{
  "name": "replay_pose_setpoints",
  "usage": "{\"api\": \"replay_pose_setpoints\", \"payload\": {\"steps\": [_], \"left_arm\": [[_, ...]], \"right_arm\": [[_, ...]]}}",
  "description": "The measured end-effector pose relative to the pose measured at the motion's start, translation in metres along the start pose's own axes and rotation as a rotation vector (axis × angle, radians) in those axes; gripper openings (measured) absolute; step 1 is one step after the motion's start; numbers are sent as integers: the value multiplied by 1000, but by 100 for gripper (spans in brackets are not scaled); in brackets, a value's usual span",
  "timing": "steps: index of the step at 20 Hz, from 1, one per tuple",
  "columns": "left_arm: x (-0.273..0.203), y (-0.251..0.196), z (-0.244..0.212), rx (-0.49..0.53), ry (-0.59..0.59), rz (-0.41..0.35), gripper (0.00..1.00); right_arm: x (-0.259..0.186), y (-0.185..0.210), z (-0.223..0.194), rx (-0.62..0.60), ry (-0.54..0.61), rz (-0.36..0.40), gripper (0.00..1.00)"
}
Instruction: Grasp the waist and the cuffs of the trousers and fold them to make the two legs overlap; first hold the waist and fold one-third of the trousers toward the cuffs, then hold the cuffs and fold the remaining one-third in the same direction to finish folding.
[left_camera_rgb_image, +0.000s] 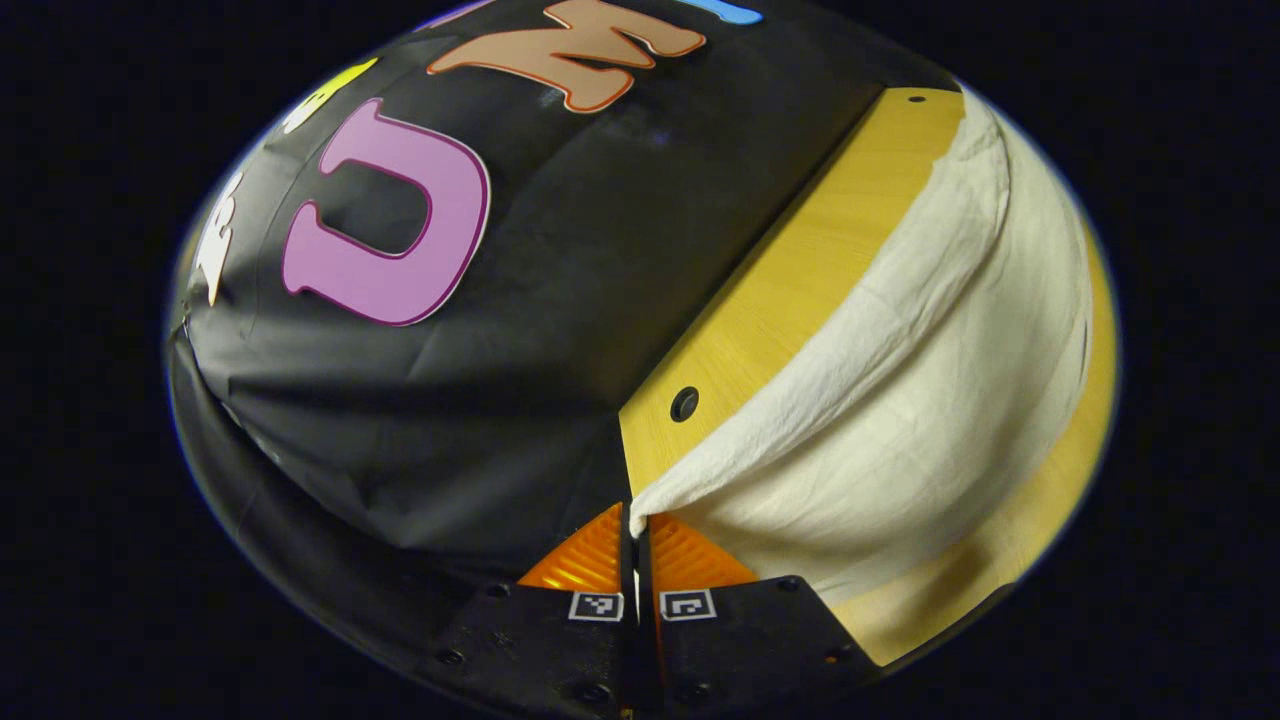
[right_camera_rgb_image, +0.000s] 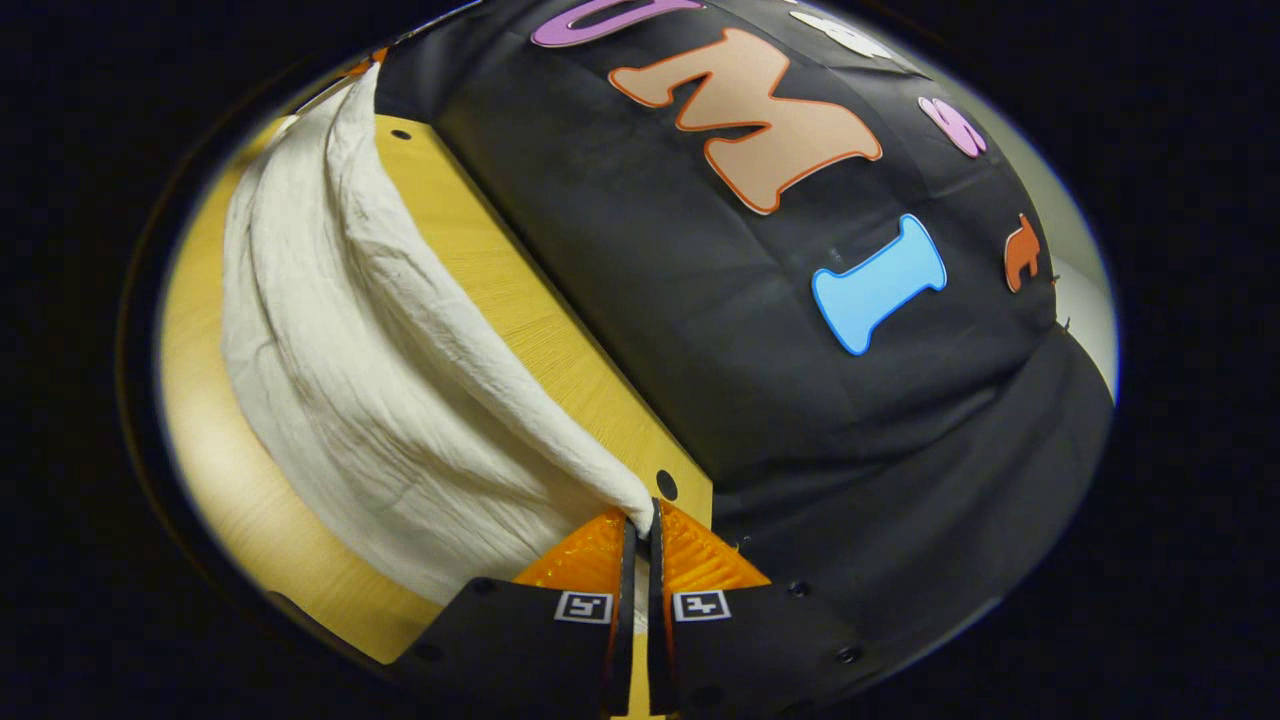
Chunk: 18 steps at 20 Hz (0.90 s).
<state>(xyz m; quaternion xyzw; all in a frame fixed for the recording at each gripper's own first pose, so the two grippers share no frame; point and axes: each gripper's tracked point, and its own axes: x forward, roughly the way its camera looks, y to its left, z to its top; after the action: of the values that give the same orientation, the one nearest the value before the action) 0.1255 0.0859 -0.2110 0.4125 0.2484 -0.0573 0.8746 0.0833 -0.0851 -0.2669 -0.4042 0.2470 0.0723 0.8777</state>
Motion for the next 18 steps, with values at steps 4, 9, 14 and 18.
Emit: {"api": "replay_pose_setpoints", "payload": {"steps": [4, 9, 14, 18], "left_arm": [[38, -4, 8, -100, 3, 4, 0], [78, -26, 16, -72, -10, -10, 0], [85, -42, 18, -172, -53, -36, 33], [59, -42, 19, -311, -53, -32, 95]], "right_arm": [[32, 14, -1, 95, 58, -4, 6], [67, 43, -9, 167, 135, 8, 8], [78, 60, -10, 304, 176, 43, 51], [55, 44, -2, 415, 118, 56, 100]]}}
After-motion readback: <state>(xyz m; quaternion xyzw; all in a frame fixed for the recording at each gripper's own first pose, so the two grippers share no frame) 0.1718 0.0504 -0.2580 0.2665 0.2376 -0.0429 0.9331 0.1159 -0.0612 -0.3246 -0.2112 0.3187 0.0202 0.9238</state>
